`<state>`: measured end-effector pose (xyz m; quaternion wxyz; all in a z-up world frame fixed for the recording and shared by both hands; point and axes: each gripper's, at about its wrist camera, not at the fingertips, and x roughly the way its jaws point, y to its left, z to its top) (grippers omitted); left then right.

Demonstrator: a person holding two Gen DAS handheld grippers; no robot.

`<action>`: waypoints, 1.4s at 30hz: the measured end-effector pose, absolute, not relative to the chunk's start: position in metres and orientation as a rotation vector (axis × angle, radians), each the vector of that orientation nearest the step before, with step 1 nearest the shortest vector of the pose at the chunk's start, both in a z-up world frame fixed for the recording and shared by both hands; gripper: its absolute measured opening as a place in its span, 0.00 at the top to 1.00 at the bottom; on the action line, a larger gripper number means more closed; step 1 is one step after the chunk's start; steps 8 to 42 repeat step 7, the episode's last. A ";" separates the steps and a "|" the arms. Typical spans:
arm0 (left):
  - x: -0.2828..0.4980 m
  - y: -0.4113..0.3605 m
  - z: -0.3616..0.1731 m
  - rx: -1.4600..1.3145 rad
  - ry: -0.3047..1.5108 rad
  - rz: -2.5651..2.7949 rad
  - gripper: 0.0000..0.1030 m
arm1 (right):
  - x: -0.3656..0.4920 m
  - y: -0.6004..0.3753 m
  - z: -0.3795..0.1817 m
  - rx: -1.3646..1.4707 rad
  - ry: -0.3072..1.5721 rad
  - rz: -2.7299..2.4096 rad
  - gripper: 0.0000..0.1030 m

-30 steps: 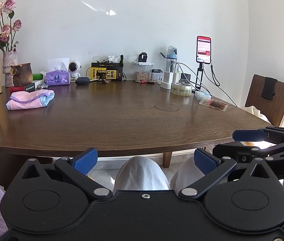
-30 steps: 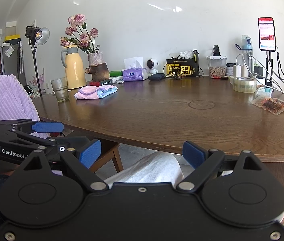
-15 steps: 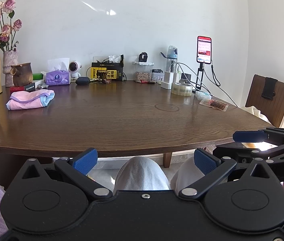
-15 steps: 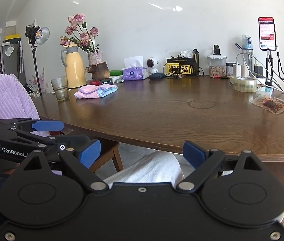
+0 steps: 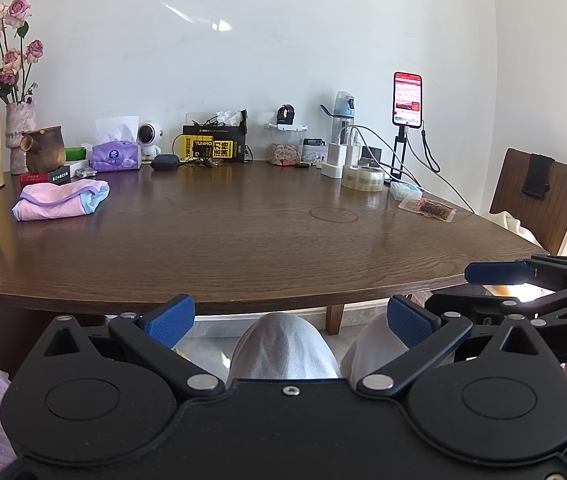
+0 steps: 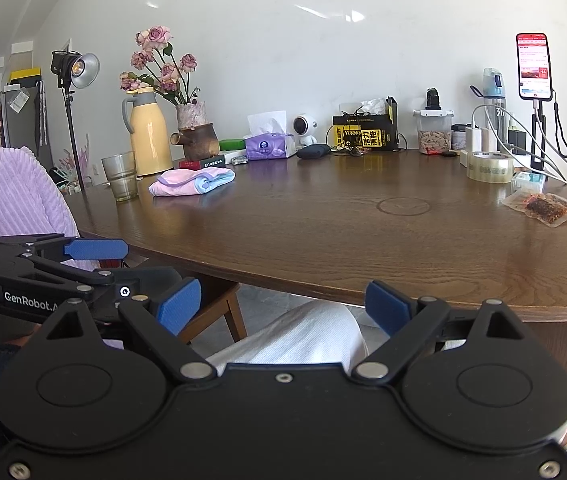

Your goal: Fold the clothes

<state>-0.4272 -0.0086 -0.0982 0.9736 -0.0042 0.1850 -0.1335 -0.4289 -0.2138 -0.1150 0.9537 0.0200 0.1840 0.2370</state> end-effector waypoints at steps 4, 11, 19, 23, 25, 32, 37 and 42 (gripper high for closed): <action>-0.427 -0.009 -0.098 -0.008 0.374 -0.269 0.00 | -0.430 -0.212 -0.114 0.041 0.375 0.481 0.10; -0.427 -0.008 -0.099 -0.008 0.375 -0.269 0.00 | -0.430 -0.211 -0.115 0.042 0.375 0.480 0.10; -0.427 -0.008 -0.099 -0.008 0.375 -0.269 0.00 | -0.430 -0.211 -0.115 0.042 0.375 0.480 0.10; -0.427 -0.008 -0.099 -0.008 0.375 -0.269 0.00 | -0.430 -0.211 -0.115 0.042 0.375 0.480 0.10; -0.427 -0.008 -0.099 -0.008 0.375 -0.269 0.00 | -0.430 -0.211 -0.115 0.042 0.375 0.480 0.10; -0.427 -0.008 -0.099 -0.008 0.375 -0.269 0.00 | -0.430 -0.211 -0.115 0.042 0.375 0.480 0.10; -0.427 -0.008 -0.099 -0.008 0.375 -0.269 0.00 | -0.430 -0.211 -0.115 0.042 0.375 0.480 0.10; -0.427 -0.008 -0.099 -0.008 0.375 -0.269 0.00 | -0.430 -0.211 -0.115 0.042 0.375 0.480 0.10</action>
